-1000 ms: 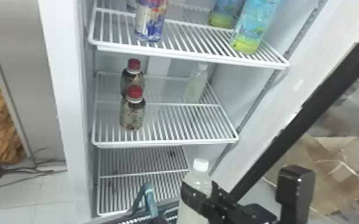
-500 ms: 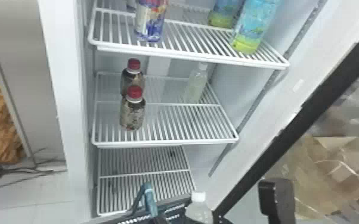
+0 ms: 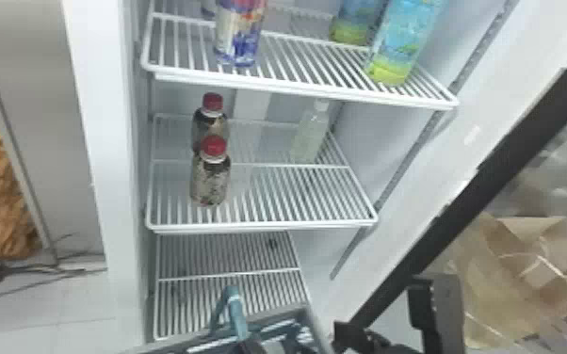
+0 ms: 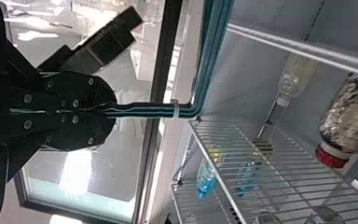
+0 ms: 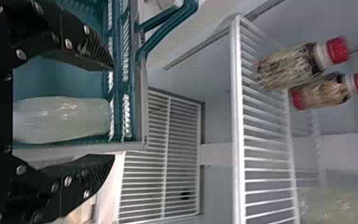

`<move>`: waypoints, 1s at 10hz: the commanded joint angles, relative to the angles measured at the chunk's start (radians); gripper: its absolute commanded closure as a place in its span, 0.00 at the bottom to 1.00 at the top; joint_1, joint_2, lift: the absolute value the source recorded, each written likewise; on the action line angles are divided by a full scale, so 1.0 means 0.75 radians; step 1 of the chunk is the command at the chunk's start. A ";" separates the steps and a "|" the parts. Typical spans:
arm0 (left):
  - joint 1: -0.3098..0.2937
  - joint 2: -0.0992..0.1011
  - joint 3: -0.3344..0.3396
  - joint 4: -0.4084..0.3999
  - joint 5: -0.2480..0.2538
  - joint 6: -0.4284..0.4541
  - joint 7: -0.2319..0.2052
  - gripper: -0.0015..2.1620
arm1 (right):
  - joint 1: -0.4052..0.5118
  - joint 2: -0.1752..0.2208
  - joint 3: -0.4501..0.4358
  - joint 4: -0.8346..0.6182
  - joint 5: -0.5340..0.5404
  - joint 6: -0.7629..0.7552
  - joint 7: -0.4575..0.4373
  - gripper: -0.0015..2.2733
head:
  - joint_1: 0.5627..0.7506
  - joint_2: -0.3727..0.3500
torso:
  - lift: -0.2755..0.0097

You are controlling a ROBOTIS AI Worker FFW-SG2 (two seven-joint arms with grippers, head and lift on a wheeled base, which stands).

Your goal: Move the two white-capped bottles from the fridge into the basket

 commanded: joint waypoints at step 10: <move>0.006 -0.002 0.004 0.001 0.000 -0.003 -0.001 0.52 | -0.218 0.002 0.092 0.538 0.137 -1.329 -0.079 0.03 | 0.70 0.03 | 0.05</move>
